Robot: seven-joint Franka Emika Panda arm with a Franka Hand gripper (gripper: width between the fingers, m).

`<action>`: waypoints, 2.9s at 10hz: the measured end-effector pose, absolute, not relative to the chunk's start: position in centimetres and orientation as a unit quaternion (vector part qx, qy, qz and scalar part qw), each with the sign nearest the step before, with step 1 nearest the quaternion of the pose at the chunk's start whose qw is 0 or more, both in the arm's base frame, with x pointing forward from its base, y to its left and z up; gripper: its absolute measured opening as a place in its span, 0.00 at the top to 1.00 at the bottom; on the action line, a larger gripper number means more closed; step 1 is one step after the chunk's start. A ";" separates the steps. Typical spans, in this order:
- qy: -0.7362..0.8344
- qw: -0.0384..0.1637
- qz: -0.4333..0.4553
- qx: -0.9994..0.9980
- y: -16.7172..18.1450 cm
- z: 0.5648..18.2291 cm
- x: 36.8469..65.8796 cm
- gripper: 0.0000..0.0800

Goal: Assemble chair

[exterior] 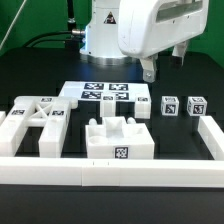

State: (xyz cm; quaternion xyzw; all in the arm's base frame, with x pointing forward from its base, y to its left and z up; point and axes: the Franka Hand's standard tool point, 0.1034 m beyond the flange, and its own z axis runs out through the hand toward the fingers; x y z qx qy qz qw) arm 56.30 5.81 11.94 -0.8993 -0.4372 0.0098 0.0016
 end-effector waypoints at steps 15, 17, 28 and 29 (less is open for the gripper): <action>-0.445 0.001 0.006 -0.896 0.2 7.2 58.3 0.19; -0.404 0.002 0.006 -0.915 0.3 7.1 58.3 0.19; -0.084 0.019 0.010 -0.996 2.0 1.3 58.0 0.19; -0.088 0.019 0.009 -0.996 2.2 1.2 57.9 0.19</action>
Offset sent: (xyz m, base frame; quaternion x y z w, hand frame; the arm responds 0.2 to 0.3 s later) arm 0.0000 0.0000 0.0000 0.0000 0.0000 0.0000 1.0000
